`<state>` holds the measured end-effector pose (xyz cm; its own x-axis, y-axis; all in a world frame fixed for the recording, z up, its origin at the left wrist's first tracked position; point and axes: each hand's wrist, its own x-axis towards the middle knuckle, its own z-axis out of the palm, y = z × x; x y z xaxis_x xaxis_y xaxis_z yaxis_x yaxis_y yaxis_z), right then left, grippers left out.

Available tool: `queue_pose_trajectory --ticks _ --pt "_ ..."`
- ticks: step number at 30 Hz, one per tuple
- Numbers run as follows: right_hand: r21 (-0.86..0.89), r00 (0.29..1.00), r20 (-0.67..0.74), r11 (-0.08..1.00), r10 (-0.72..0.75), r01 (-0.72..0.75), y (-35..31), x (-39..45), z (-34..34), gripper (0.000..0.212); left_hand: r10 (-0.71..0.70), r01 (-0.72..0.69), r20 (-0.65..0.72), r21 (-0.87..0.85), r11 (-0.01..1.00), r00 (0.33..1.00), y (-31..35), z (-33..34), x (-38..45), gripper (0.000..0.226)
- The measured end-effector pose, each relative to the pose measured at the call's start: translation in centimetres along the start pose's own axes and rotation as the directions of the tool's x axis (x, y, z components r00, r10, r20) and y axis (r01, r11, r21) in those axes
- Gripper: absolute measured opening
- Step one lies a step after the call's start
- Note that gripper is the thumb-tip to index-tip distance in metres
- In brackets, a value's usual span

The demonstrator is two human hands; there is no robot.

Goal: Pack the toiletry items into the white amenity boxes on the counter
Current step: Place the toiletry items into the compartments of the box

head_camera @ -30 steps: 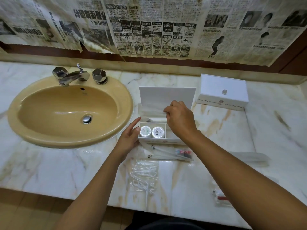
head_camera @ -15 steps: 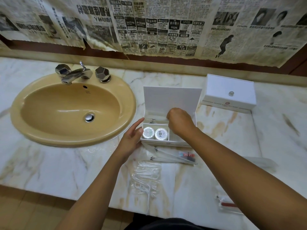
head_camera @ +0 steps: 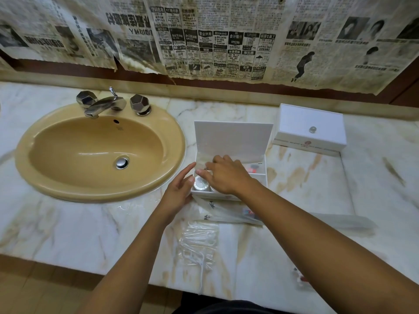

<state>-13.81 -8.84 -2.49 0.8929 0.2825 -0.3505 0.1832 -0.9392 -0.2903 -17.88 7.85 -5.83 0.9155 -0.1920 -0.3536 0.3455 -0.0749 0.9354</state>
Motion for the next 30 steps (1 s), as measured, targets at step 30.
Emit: queue_pose_trajectory --ticks 30 --pt "0.096 0.993 -0.115 0.995 -0.001 0.012 0.5 -9.6 4.6 0.026 0.017 -0.015 -0.034 0.056 0.998 0.999 -0.1 0.3 -0.4 0.038"
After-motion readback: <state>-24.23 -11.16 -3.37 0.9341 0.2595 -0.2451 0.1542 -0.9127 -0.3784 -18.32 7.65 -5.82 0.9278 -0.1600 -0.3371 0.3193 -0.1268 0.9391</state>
